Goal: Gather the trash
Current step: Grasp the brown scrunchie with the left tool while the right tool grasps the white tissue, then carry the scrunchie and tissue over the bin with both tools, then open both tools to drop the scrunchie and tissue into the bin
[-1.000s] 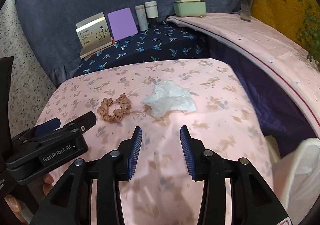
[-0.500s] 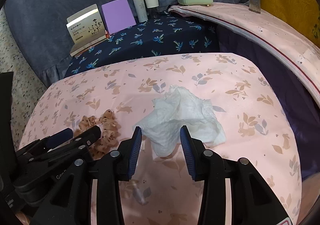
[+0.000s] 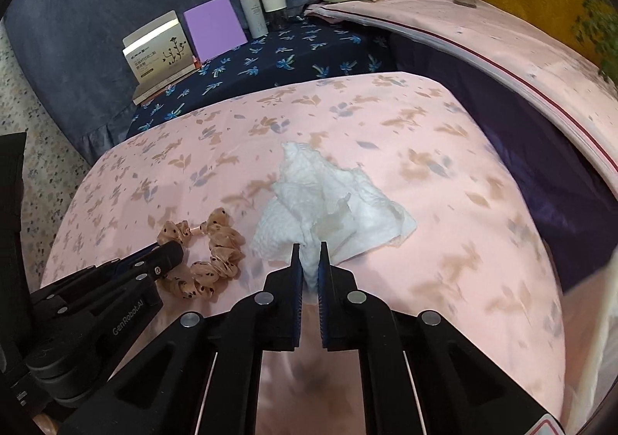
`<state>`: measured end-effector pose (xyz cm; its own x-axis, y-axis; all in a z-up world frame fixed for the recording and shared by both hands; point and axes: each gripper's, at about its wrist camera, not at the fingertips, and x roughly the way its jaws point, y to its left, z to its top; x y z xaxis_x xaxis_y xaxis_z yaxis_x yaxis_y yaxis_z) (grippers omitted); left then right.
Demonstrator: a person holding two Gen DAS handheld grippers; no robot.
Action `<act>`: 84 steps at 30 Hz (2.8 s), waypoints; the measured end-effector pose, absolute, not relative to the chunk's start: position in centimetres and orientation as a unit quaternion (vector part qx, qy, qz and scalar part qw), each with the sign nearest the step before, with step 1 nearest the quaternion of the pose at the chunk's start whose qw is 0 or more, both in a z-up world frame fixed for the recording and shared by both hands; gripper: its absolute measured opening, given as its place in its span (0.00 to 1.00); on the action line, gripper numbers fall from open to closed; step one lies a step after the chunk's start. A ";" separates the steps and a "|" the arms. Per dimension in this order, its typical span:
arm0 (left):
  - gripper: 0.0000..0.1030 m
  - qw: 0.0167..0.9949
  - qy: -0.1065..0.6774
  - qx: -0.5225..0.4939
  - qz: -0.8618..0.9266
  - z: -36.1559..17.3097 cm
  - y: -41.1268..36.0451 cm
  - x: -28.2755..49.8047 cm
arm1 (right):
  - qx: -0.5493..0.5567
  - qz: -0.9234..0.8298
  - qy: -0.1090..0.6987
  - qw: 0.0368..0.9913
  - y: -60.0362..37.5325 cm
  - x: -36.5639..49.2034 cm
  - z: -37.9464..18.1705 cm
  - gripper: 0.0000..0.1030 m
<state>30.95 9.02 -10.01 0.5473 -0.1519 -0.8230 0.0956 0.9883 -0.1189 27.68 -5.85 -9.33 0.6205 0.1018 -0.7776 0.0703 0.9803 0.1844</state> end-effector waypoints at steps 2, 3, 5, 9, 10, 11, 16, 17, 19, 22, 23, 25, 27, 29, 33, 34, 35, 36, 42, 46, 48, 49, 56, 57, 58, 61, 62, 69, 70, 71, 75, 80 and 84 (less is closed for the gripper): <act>0.10 0.878 0.471 -0.028 -0.076 -9.6 8.3 29.3 | 0.105 0.002 0.435 0.894 -6.7 25.6 -8.9 0.07; 0.10 0.878 0.471 -0.025 -0.081 -9.4 7.7 28.2 | 0.107 -0.001 0.435 0.894 -7.1 24.8 -8.7 0.07; 0.10 0.878 0.471 -0.020 -0.088 -8.9 6.8 26.5 | 0.113 -0.006 0.433 0.894 -8.0 22.7 -8.3 0.07; 0.10 0.877 0.469 -0.009 -0.104 -8.0 4.7 23.0 | 0.120 -0.019 0.427 0.896 -9.8 18.8 -7.4 0.07; 0.10 0.878 0.467 -0.003 -0.108 -7.7 4.0 22.0 | 0.122 -0.022 0.424 0.897 -10.3 17.7 -7.1 0.07; 0.10 0.878 0.465 0.001 -0.112 -7.5 3.3 21.1 | 0.124 -0.025 0.422 0.898 -10.7 16.8 -6.8 0.07; 0.10 0.882 0.452 0.020 -0.134 -5.8 0.3 17.3 | 0.136 -0.040 0.402 0.905 -13.3 12.5 -5.1 0.07; 0.10 0.883 0.449 0.023 -0.138 -5.5 -0.2 16.7 | 0.137 -0.043 0.398 0.906 -13.8 11.8 -4.7 0.07; 0.10 0.885 0.442 0.029 -0.146 -4.7 -1.2 15.6 | 0.141 -0.050 0.388 0.909 -15.0 10.4 -4.0 0.07; 0.10 0.887 0.432 0.039 -0.157 -3.8 -2.8 14.2 | 0.149 -0.063 0.376 0.913 -16.5 8.7 -3.1 0.07; 0.10 0.888 0.429 0.043 -0.160 -3.5 -3.3 13.7 | 0.152 -0.068 0.371 0.913 -17.1 8.1 -2.8 0.07; 0.10 0.889 0.423 0.049 -0.167 -3.0 -4.3 13.1 | 0.159 -0.076 0.365 0.914 -18.1 7.2 -2.4 0.07; 0.10 0.890 0.417 0.054 -0.175 -2.5 -5.2 12.5 | 0.164 -0.084 0.360 0.915 -19.2 6.3 -2.1 0.07; 0.10 0.891 0.411 0.061 -0.184 -2.0 -6.3 11.8 | 0.169 -0.091 0.356 0.915 -20.2 5.5 -2.0 0.06; 0.10 0.891 0.402 0.070 -0.199 -1.3 -8.2 11.0 | 0.180 -0.106 0.346 0.915 -22.2 4.1 -1.8 0.07; 0.10 0.891 0.400 0.073 -0.203 -1.1 -8.8 10.8 | 0.183 -0.110 0.344 0.914 -22.6 3.7 -1.8 0.06; 0.10 0.890 0.399 0.076 -0.208 -1.0 -9.3 10.6 | 0.185 -0.114 0.342 0.914 -23.1 3.4 -1.8 0.06; 0.10 0.889 0.398 0.078 -0.212 -0.9 -9.7 10.4 | 0.188 -0.118 0.340 0.914 -23.7 3.1 -1.8 0.06; 0.10 0.883 0.393 0.088 -0.240 -0.6 -12.6 9.6 | 0.206 -0.143 0.332 0.909 -26.7 1.3 -2.1 0.06; 0.10 0.879 0.392 0.097 -0.255 -0.6 -14.5 9.2 | 0.216 -0.158 0.328 0.906 -28.5 0.3 -2.3 0.06; 0.10 0.876 0.391 0.100 -0.262 -0.6 -15.4 9.0 | 0.221 -0.164 0.325 0.905 -29.2 -0.1 -2.4 0.06; 0.10 0.875 0.391 0.103 -0.266 -0.6 -15.9 8.9 | 0.222 -0.167 0.324 0.904 -29.5 -0.3 -2.4 0.06; 0.11 0.867 0.391 0.114 -0.285 -0.8 -18.6 8.6 | 0.229 -0.179 0.319 0.902 -31.3 -1.2 -2.3 0.06; 0.11 0.867 0.391 0.115 -0.288 -0.9 -19.0 8.6 | 0.230 -0.181 0.319 0.902 -31.5 -1.2 -2.3 0.06; 0.11 0.866 0.392 0.117 -0.289 -0.9 -19.3 8.6 | 0.230 -0.181 0.318 0.902 -31.7 -1.3 -2.3 0.06; 0.11 0.863 0.392 0.121 -0.294 -1.1 -20.0 8.7 | 0.233 -0.183 0.317 0.901 -32.2 -1.4 -2.3 0.06; 0.11 0.862 0.393 0.122 -0.295 -1.2 -20.3 8.7 | 0.233 -0.184 0.316 0.901 -32.4 -1.4 -2.2 0.06; 0.16 0.860 0.394 0.120 -0.300 -1.5 -21.2 9.1 | 0.236 -0.186 0.316 0.900 -32.9 -0.9 -2.4 0.06; 0.22 0.861 0.394 0.119 -0.300 -1.5 -21.2 9.1 | 0.236 -0.185 0.316 0.900 -33.1 -0.8 -2.3 0.06; 0.32 0.862 0.393 0.120 -0.298 -1.5 -21.3 9.2 | 0.236 -0.185 0.316 0.900 -33.1 -0.7 -2.4 0.06; 0.48 0.869 0.387 0.110 -0.288 -1.4 -21.0 9.4 | 0.237 -0.185 0.317 0.899 -33.2 -0.6 -2.6 0.06; 0.48 0.869 0.391 0.110 -0.282 -1.6 -20.7 9.8 | 0.237 -0.183 0.320 0.899 -33.0 -0.4 -2.8 0.06; 0.48 0.870 0.396 0.106 -0.275 -1.8 -20.2 10.0 | 0.233 -0.178 0.323 0.900 -32.6 -0.1 -2.8 0.06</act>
<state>9.97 -20.22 -1.84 0.5360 -0.3941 -0.7466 0.5620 0.8265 -0.0328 -0.12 -32.56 -2.79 0.7278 -0.1694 -0.6646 0.4705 0.8283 0.3042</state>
